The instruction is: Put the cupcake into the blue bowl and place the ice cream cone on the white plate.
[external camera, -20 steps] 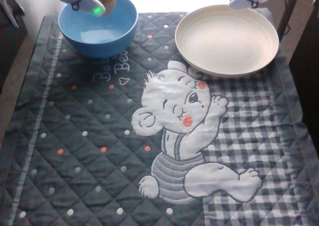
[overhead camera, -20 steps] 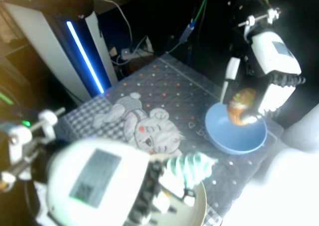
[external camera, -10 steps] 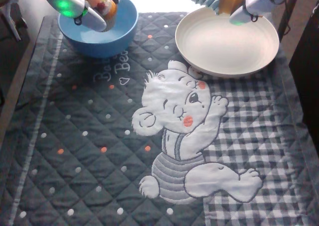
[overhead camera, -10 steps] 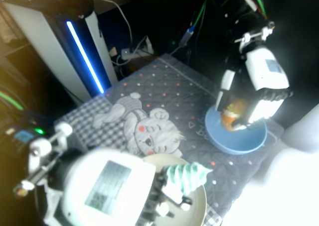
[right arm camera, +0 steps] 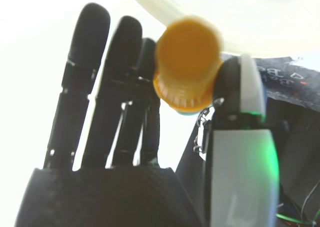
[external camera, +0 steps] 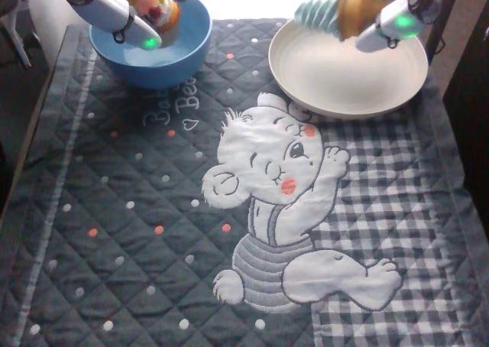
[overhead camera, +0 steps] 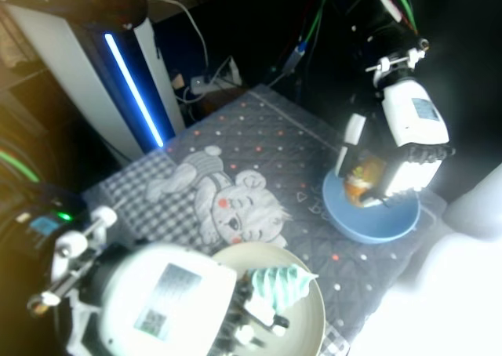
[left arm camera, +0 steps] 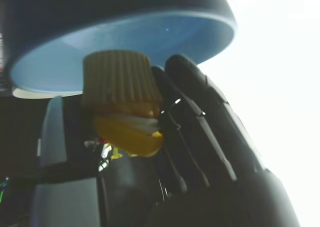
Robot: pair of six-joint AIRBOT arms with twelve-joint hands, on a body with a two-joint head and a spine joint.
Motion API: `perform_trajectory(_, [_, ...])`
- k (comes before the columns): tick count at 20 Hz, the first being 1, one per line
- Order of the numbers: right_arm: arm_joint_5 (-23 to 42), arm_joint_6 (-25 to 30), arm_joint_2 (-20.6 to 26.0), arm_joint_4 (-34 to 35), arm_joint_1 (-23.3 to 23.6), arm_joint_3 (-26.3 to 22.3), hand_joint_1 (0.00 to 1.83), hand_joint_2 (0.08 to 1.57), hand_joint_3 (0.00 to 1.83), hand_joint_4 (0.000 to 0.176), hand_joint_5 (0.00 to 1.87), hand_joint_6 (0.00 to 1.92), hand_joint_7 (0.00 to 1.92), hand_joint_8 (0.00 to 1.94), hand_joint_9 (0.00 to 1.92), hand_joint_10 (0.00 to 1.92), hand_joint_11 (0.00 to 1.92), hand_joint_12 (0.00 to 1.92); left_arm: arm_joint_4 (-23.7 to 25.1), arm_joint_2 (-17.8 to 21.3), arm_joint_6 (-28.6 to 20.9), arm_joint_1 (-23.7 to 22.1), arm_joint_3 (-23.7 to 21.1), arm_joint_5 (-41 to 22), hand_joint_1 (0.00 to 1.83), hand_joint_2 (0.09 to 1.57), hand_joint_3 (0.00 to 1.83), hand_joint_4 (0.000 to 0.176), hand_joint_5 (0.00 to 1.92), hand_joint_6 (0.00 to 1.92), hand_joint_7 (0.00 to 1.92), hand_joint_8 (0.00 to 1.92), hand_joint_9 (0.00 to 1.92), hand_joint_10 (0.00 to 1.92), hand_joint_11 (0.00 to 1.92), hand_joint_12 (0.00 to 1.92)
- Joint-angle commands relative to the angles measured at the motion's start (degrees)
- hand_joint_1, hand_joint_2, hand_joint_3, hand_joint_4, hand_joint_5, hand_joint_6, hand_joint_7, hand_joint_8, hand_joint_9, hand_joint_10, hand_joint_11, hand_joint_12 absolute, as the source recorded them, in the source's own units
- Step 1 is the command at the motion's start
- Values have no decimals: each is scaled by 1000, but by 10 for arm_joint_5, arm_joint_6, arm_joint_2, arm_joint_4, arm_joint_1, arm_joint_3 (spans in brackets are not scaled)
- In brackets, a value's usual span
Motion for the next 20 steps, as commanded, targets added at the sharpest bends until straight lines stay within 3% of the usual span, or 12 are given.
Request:
perform_trajectory(1, [64,-1,2,7,7,-1,743,914,0,27,451,2,593,0,561,0,130,1014,-14,0,-5,-8,3,-36,1210,903,2,0,706,5,676,15,645,1,495,438])
perform_trajectory(3, [64,-1,2,7,7,-1,698,852,0,120,205,0,285,0,307,0,15,937,-13,1,-5,-11,3,-37,1141,862,0,0,595,0,523,0,482,0,405,247])
perform_trajectory(4, [64,-1,3,7,7,-1,672,828,0,146,129,0,206,0,239,0,2,950,-13,2,-5,-13,3,-39,1113,850,0,0,564,0,464,0,422,0,373,227])
perform_trajectory(6, [64,-1,3,7,7,-1,691,800,0,167,34,0,62,0,114,0,0,900,-12,3,-5,-16,2,-40,1072,827,0,7,481,0,386,0,355,0,344,217])
perform_trajectory(9, [64,-1,4,7,7,-3,745,811,1,170,2,1,0,0,4,6,0,521,-11,5,-5,-19,0,-43,1068,803,0,25,479,6,402,8,361,5,333,224])
perform_trajectory(12, [67,-1,11,7,7,-10,766,793,0,135,4,1,0,0,29,8,0,434,-11,11,-5,-22,-6,-51,1073,796,0,13,501,12,419,11,381,11,360,241])
perform_trajectory(13, [70,-1,15,7,7,-14,752,789,0,122,20,2,0,0,61,12,0,518,-11,14,-5,-24,-10,-55,1080,802,0,41,504,12,417,9,386,12,354,241])
perform_trajectory(14, [74,-1,18,7,7,-17,764,786,0,124,27,4,0,0,65,11,0,533,-10,16,-5,-25,-12,-57,1105,806,0,32,513,13,427,11,398,15,371,251])
perform_trajectory(15, [81,-1,24,7,7,-24,797,780,0,150,42,2,0,0,51,4,0,312,-10,22,-5,-26,-18,-63,1105,805,0,45,525,17,438,14,401,15,382,257])
perform_trajectory(16, [87,-1,29,7,7,-29,783,767,0,165,45,1,56,5,60,4,0,291,-10,26,-5,-27,-22,-68,1105,810,0,40,519,12,436,11,391,8,372,256])
perform_trajectory(18, [115,-1,49,7,7,-52,757,740,0,138,53,0,122,1,88,5,0,499,-14,43,-4,-32,-37,-89,1083,816,1,27,495,0,408,0,350,0,347,252])
perform_trajectory(20, [146,-1,67,7,7,-77,706,740,0,169,42,1,139,8,92,18,0,759,-41,63,13,-35,-55,-113,1045,822,12,41,413,12,358,0,346,1,144,587])
